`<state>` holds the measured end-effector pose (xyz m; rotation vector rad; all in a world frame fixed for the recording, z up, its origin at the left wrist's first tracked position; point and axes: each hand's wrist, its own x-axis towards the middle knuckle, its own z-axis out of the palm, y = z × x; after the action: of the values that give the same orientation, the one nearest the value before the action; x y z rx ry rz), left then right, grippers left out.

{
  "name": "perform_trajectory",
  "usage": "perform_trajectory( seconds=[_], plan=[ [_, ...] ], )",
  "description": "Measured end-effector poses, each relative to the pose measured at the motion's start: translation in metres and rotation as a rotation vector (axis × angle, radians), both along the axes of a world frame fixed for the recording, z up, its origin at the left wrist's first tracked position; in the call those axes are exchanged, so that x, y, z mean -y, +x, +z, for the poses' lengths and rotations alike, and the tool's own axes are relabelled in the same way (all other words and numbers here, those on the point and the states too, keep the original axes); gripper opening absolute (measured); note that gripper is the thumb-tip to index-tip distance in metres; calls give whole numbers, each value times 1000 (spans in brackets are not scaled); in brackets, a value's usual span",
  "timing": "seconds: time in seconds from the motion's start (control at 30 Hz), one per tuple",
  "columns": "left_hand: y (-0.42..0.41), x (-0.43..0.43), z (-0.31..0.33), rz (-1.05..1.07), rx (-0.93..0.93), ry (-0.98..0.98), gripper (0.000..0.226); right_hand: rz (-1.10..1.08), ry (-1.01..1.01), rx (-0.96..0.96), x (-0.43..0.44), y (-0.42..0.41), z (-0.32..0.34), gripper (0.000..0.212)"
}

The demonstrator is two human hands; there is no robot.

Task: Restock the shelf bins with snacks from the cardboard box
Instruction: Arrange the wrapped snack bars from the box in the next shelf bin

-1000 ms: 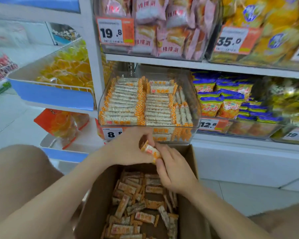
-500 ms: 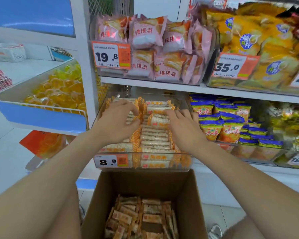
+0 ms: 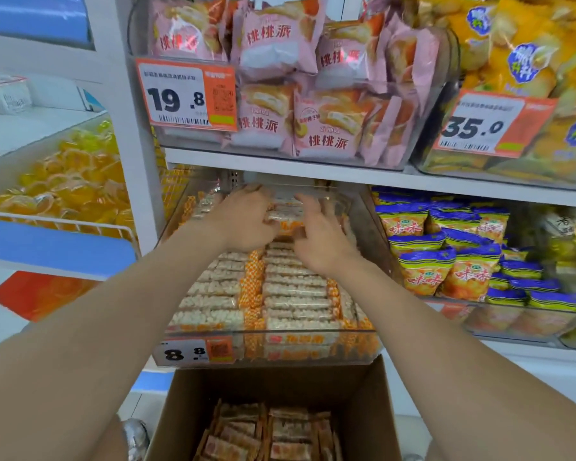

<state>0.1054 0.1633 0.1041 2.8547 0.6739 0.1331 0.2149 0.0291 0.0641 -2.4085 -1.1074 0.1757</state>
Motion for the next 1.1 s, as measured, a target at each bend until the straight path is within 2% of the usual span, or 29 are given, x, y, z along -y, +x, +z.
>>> perform_trajectory(
  seconds=[0.17,0.23,0.3,0.37,0.47,0.57,0.7,0.77,0.9,1.07,1.1],
  plan=[
    [8,-10,-10,-22,9,-58,69,-139,131,-222,-7,13,0,92],
    [10,-13,-15,-23,27,-69,71,-161,140,-317,-6,18,4,90],
    [8,-11,-15,-16,40,-78,68,-162,150,-334,-6,23,5,79],
    [8,-10,-17,0,46,-69,59,-149,143,-269,-6,23,6,77],
    [12,-12,-24,9,100,-94,51,-98,143,-199,-5,24,5,87],
    [16,-13,-25,18,147,-123,46,-88,-7,-190,-3,19,7,79],
    [20,-1,-23,60,63,-43,44,-38,15,64,-2,19,-2,64],
    [20,3,-23,78,56,-43,45,56,-62,164,0,18,-6,60],
    [18,-1,-27,82,107,-96,48,108,-128,296,7,17,-9,72],
    [11,-8,-29,66,255,-138,17,147,-47,315,10,17,-5,61],
    [10,-10,-31,72,278,-145,20,163,-41,305,10,19,-7,58]
  ],
)
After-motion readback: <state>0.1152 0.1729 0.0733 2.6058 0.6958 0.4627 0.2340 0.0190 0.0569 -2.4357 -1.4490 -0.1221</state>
